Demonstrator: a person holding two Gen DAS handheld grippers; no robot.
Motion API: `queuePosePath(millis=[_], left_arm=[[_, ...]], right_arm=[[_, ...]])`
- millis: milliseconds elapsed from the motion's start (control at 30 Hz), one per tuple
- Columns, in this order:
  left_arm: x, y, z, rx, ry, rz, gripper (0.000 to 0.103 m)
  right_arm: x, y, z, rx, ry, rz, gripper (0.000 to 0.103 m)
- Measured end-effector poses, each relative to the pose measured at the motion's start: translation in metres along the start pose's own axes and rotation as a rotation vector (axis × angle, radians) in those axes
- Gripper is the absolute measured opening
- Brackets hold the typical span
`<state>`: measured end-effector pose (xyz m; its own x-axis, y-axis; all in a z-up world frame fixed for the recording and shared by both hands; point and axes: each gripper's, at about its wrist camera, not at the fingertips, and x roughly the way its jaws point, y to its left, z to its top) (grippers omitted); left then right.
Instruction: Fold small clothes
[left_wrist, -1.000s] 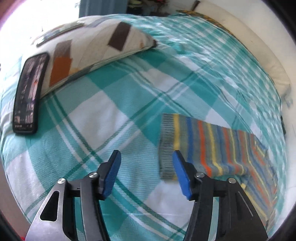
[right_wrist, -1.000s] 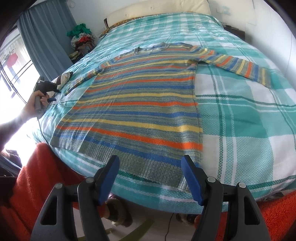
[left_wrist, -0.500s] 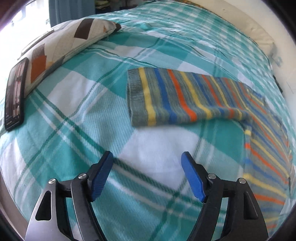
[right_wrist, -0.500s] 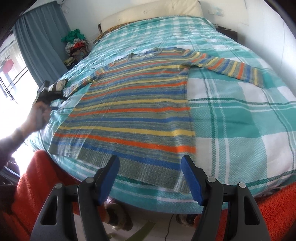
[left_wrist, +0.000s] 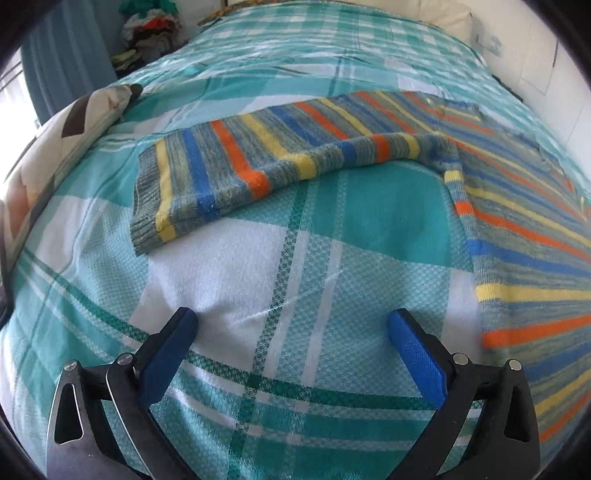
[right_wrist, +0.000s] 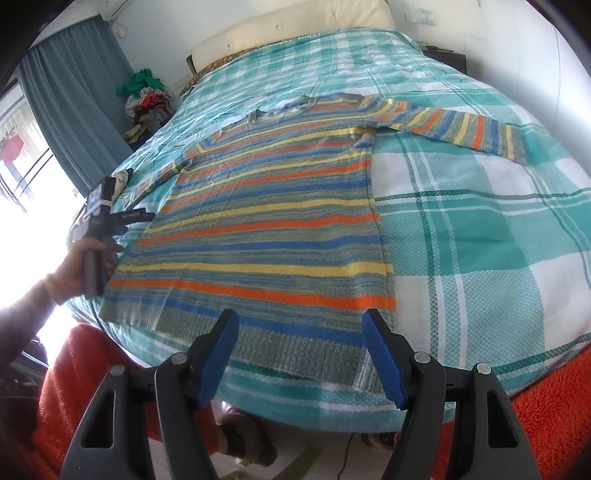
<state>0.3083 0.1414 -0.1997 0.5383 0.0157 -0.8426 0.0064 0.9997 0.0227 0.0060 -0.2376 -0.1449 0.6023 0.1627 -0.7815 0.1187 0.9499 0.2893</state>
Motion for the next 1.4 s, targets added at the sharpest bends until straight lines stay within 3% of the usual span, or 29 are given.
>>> queuePosePath(millis=[133,500,1000,1400], left_arm=[[-0.003,0.004,-0.006,-0.008,-0.052,-0.021,0.103],[-0.004,0.002,-0.007,-0.004,-0.051,-0.014,0.103],[-0.004,0.002,-0.007,-0.004,-0.051,-0.013,0.103],[-0.004,0.002,-0.008,-0.004,-0.051,-0.013,0.103]], right_arm=[[0.001,-0.002,-0.001,0.000,0.001,0.003,0.069],[0.001,-0.021,-0.002,0.047,-0.027,-0.007,0.069],[0.004,-0.002,0.002,-0.002,-0.042,0.037,0.069],[0.004,-0.011,0.002,0.023,-0.038,0.036,0.069]])
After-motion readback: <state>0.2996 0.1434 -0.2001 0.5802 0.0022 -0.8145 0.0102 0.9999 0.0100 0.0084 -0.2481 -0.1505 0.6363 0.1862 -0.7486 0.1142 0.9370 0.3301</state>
